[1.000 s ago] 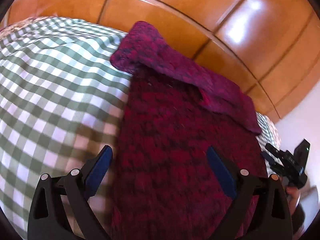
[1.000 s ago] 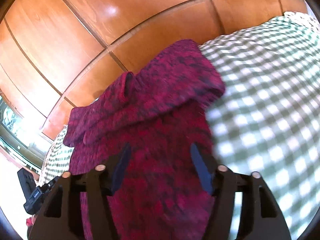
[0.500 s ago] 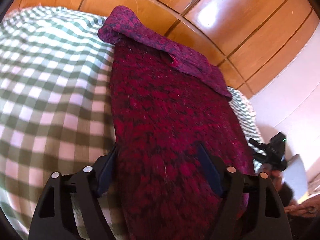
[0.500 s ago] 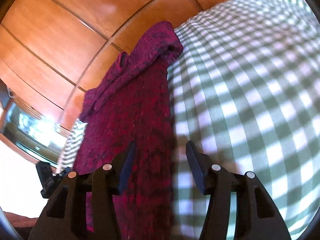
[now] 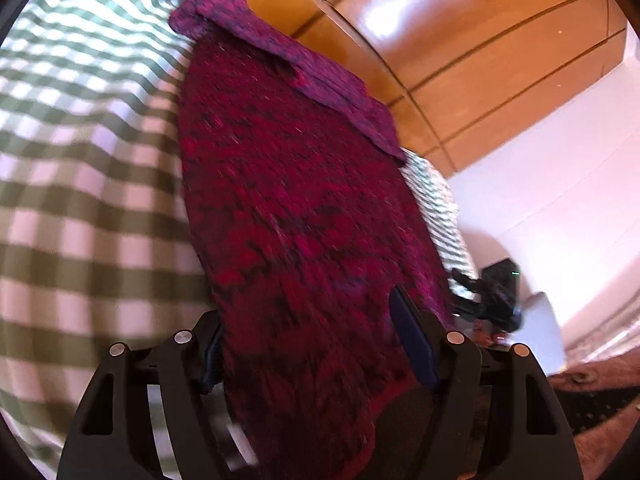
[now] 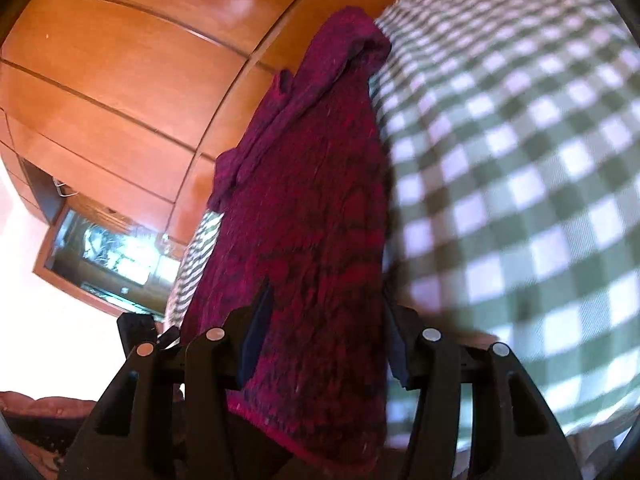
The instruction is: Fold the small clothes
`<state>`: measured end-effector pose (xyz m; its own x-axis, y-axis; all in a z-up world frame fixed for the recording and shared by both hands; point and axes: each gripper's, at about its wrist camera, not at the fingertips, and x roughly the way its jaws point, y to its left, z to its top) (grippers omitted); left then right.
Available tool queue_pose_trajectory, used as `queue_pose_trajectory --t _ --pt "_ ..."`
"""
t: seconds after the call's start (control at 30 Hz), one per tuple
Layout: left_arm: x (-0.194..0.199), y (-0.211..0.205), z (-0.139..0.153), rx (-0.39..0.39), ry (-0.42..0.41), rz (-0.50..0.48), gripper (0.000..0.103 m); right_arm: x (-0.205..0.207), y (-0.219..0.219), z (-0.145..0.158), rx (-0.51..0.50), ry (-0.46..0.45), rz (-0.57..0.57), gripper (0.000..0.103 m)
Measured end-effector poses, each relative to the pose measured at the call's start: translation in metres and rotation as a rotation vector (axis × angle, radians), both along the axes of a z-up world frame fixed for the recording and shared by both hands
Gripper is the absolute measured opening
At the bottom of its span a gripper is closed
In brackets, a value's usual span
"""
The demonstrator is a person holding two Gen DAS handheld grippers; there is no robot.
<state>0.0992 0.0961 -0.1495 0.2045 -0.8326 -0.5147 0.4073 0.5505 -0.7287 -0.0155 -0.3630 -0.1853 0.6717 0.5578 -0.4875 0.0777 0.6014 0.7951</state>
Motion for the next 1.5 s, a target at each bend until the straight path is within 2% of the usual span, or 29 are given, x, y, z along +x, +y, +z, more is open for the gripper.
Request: queue_pose_trajectory --t 0.17,0.2,0.23,0.27,0.3,0.33,0.47,0.6,0.73,0.83,0.97,1.03,1.23,1.33,1.43,1.5 --pt "-0.01 -0.012 -0.008 -0.056 0.047 -0.07 0.071 -0.007 0.012 -0.006 0.036 0.011 0.053 0.05" --pt "-0.011 -0.014 -0.007 -0.058 0.049 -0.078 0.07 -0.005 0.014 -0.007 0.041 0.018 0.058 0.047" --pt "-0.01 -0.017 -0.007 -0.058 0.05 -0.086 0.067 -0.003 0.016 -0.008 0.047 0.027 0.072 0.037" --pt "-0.011 -0.018 -0.006 -0.059 0.054 -0.092 0.057 -0.001 0.018 -0.009 0.036 0.035 0.078 0.03" --pt "-0.01 -0.019 -0.005 -0.058 0.057 -0.094 0.04 -0.001 0.02 -0.008 0.02 0.039 0.08 0.026" --pt "-0.01 -0.019 -0.004 -0.061 0.06 -0.095 0.034 0.0 0.022 -0.006 0.014 0.028 0.086 0.022" --pt "-0.012 -0.013 0.014 -0.075 0.001 -0.083 0.024 -0.003 0.013 0.005 0.092 -0.064 0.074 0.019" --pt "-0.017 -0.004 0.04 -0.156 -0.078 -0.062 0.016 -0.008 0.006 0.029 0.122 -0.177 0.079 0.016" --pt "-0.027 0.006 0.065 -0.271 -0.142 -0.052 0.016 -0.014 0.008 0.054 0.187 -0.303 0.109 0.015" --pt "-0.037 0.013 0.082 -0.329 -0.162 -0.074 0.016 -0.027 0.004 0.07 0.249 -0.396 0.145 0.015" --pt "-0.049 0.027 0.098 -0.483 -0.096 -0.155 0.016 -0.046 0.004 0.084 0.322 -0.491 0.21 0.015" --pt "-0.057 0.031 0.102 -0.522 -0.061 -0.186 0.016 -0.056 0.006 0.088 0.347 -0.516 0.244 0.016" --pt "-0.07 0.036 0.113 -0.59 -0.029 -0.211 0.018 -0.08 0.013 0.096 0.443 -0.591 0.329 0.018" --pt "-0.055 0.037 0.105 -0.605 0.009 -0.167 0.02 -0.068 0.007 0.09 0.461 -0.58 0.309 0.02" --pt "-0.029 0.038 0.091 -0.602 0.091 -0.11 0.02 -0.051 -0.003 0.085 0.466 -0.541 0.269 0.021" --pt "-0.01 0.035 0.089 -0.57 0.106 -0.096 0.02 -0.036 -0.007 0.084 0.463 -0.533 0.249 0.02"
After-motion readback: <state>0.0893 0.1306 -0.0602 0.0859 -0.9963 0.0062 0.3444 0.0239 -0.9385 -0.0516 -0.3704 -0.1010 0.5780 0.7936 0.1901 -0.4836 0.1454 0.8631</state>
